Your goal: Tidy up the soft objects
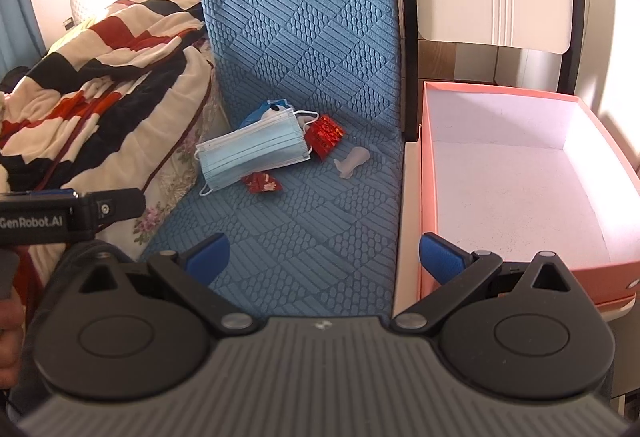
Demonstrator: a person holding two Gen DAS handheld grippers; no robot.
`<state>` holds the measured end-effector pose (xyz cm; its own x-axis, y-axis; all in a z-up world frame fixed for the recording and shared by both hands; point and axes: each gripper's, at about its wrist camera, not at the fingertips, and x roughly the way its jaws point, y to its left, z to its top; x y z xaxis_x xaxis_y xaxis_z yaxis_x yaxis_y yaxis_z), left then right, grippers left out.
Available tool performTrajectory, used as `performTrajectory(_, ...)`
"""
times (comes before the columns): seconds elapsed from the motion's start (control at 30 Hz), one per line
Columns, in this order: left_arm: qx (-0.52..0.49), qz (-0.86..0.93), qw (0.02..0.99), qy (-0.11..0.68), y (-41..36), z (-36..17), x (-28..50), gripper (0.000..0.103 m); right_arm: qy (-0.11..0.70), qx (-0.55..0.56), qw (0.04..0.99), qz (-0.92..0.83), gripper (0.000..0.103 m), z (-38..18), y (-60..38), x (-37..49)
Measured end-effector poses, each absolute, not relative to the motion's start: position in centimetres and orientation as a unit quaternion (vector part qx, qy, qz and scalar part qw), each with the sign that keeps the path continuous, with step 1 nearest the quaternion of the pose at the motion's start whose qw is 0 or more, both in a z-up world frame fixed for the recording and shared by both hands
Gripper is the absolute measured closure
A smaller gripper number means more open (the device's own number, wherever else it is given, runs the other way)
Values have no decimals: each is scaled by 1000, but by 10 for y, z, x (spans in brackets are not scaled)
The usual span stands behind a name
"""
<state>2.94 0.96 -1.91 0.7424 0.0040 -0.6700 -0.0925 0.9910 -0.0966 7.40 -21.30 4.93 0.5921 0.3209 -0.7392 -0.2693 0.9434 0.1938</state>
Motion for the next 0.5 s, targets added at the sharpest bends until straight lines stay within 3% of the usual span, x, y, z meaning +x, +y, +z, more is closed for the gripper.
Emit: performTrajectory(0.5,-32,28,932,360,15,-35,71,0,420,35,895,150,0,45,-209,109)
